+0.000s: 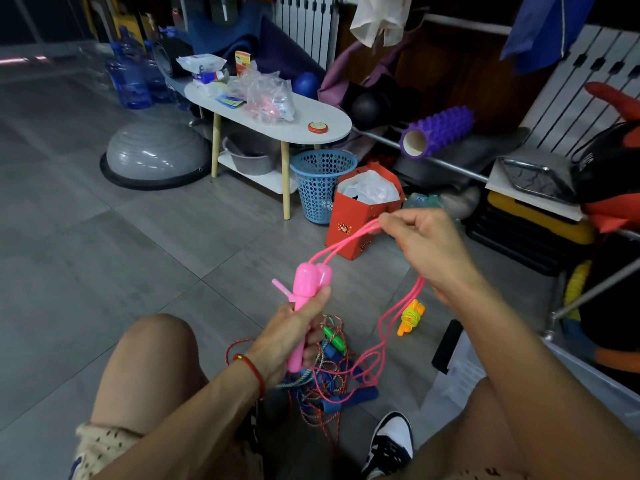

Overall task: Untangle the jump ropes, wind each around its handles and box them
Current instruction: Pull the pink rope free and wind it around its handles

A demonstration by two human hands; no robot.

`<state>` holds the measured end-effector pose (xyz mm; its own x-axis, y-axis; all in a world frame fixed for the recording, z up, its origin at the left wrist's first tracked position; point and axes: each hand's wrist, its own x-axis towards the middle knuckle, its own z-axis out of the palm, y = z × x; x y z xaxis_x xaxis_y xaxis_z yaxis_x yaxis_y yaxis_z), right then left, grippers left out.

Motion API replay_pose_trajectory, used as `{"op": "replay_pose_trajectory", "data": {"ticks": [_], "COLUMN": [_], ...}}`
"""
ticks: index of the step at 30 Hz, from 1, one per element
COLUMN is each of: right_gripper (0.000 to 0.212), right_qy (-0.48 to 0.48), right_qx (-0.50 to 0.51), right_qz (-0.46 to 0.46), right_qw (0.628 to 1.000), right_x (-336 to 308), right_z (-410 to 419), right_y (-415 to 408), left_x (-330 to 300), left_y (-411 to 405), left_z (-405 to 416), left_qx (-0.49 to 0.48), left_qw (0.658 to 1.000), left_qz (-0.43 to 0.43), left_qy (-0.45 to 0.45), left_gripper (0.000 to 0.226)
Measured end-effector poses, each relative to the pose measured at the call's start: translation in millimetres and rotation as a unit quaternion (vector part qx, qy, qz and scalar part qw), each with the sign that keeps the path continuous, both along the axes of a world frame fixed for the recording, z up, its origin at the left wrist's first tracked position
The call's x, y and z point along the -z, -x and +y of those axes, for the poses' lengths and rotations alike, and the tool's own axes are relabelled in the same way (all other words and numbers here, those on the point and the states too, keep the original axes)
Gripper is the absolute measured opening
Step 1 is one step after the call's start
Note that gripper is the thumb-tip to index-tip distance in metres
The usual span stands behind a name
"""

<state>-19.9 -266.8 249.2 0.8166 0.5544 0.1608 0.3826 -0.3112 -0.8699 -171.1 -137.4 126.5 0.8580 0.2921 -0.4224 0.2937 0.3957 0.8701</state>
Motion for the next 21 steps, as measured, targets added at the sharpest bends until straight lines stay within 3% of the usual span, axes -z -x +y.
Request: {"op": "replay_pose_trajectory", "data": {"ticks": [7, 9, 14, 17, 21], "right_gripper": [0.027, 0.026, 0.025, 0.025, 0.031], "right_qy": [0.124, 0.133, 0.132, 0.099, 0.085], "right_qx": [0.023, 0.030, 0.029, 0.012, -0.076], "right_qz": [-0.114, -0.128, -0.141, -0.114, -0.012], "right_qw": [0.985, 0.982, 0.981, 0.988, 0.993], "right_x": [4, 1, 4, 12, 40], "right_z": [-11, -15, -18, -20, -21], "right_y": [-27, -35, -38, -25, 6], "left_x": [4, 2, 2, -1, -8], "left_y": [14, 17, 17, 15, 1], "left_z": [8, 12, 19, 15, 6], "left_qx": [0.098, 0.136, 0.168, 0.133, 0.005], "left_qw": [0.990, 0.984, 0.959, 0.975, 0.992], "left_qz": [-0.043, -0.077, -0.094, -0.114, -0.118], "left_qy": [-0.089, -0.091, -0.208, -0.137, 0.042], "left_gripper": [0.044, 0.040, 0.031, 0.037, 0.028]}}
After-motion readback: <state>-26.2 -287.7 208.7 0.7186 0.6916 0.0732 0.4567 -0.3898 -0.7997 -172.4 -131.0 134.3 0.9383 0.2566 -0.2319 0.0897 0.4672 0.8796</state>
